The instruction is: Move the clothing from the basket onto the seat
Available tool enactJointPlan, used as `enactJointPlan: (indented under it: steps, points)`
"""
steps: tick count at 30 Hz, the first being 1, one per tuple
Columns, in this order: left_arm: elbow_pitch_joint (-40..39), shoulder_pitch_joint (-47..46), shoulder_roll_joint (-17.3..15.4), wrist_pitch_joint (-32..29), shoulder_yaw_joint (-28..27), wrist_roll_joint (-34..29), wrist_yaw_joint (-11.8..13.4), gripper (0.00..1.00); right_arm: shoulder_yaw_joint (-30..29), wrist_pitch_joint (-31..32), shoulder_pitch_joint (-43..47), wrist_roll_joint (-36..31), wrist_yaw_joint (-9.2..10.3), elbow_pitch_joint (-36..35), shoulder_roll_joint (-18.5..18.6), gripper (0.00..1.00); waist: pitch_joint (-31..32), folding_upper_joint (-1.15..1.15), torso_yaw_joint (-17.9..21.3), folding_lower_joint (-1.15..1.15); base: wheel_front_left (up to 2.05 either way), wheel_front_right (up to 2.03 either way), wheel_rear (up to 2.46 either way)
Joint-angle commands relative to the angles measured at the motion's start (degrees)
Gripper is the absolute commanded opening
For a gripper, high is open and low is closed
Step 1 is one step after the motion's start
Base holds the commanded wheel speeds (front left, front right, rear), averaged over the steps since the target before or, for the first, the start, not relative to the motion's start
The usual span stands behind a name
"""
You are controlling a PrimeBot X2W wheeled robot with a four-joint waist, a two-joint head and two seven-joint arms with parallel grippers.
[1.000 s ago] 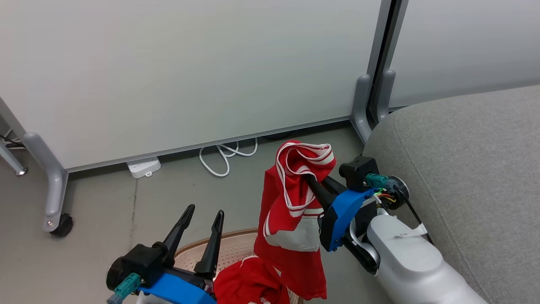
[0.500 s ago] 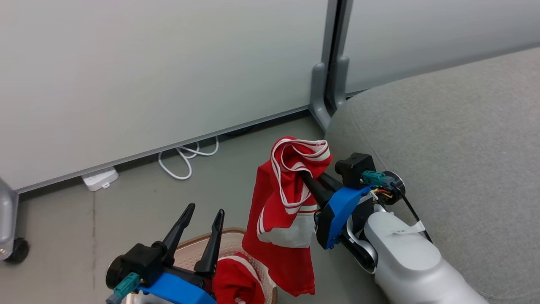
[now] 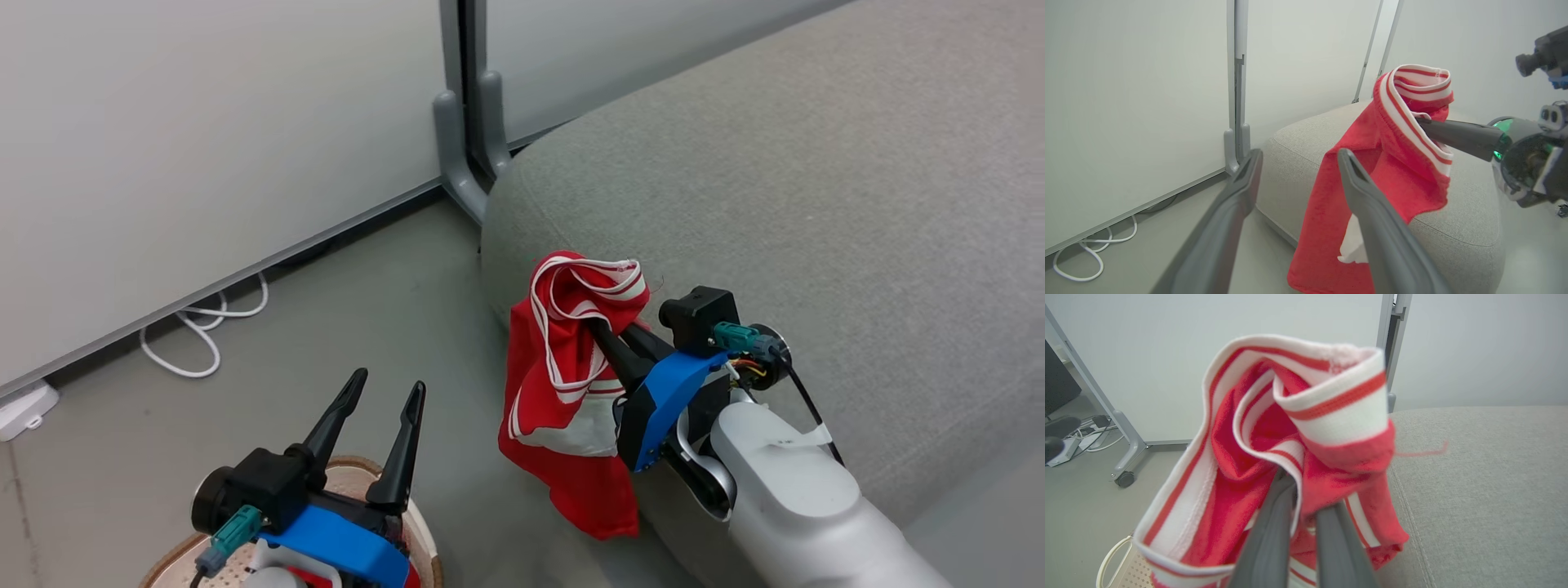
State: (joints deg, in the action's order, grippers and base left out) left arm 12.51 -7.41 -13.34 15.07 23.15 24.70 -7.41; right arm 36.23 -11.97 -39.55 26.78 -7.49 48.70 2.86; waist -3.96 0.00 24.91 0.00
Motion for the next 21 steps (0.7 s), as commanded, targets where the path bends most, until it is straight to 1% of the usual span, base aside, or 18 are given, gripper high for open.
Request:
enactJointPlan:
  steps: [1, 5, 7, 15, 21]
  points:
    - [0.2, -1.1, -0.5, 0.1, -0.1, -0.2, -0.1, 1.00, -0.2, -0.5, -0.4, -0.2, -0.01, -0.3, 0.0, 0.00, -1.6, 0.00, 2.9, 0.00, 0.00, 0.00, 0.00]
    - [0.2, -1.8, -0.7, 0.2, -0.2, -0.3, -0.1, 1.00, -0.8, -1.0, -0.6, -0.6, -0.01, -0.2, 0.0, 0.00, -2.4, 0.00, 4.9, 0.00, 0.00, 0.00, 0.00]
    - [0.2, -2.3, -0.7, 0.2, 0.0, -0.4, -0.1, 1.00, -1.2, -1.1, -0.5, -0.8, -0.01, 0.0, 0.0, 0.00, -2.7, 0.00, 5.2, 0.00, 0.00, 0.00, 0.00]
    - [0.8, -3.3, -1.1, 0.2, 1.0, 0.3, -0.1, 1.00, -2.3, -1.5, 0.0, -1.8, -0.01, 0.5, 0.0, 0.00, -3.1, 0.00, 5.4, 0.00, 0.00, 0.00, 0.00]
    - [0.6, -2.9, -1.2, 0.2, 0.6, 0.1, -0.1, 1.00, -2.5, -1.5, -0.2, -1.7, -0.01, 0.3, 0.0, 0.00, -3.7, 0.00, 4.8, 0.00, 0.00, 0.00, 0.00]
